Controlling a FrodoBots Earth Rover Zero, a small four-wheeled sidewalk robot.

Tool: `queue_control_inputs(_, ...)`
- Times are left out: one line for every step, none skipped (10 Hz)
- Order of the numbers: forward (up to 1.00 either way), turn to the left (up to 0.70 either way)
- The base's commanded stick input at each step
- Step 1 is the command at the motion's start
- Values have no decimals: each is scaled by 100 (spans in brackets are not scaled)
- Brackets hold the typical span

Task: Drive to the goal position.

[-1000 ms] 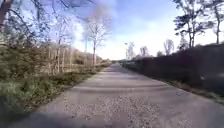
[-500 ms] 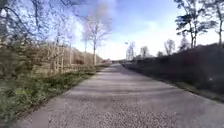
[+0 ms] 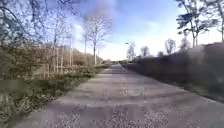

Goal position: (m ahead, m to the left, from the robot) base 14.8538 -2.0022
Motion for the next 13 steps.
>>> queue_control_inputs(100,0)
queue_control_inputs(100,0)
queue_control_inputs(100,0)
queue_control_inputs(100,0)
queue_control_inputs(100,0)
queue_control_inputs(100,0)
queue_control_inputs(100,0)
queue_control_inputs(100,0)
queue_control_inputs(100,0)
queue_control_inputs(100,0)
queue_control_inputs(100,0)
queue_control_inputs(100,0)
queue_control_inputs(100,0)
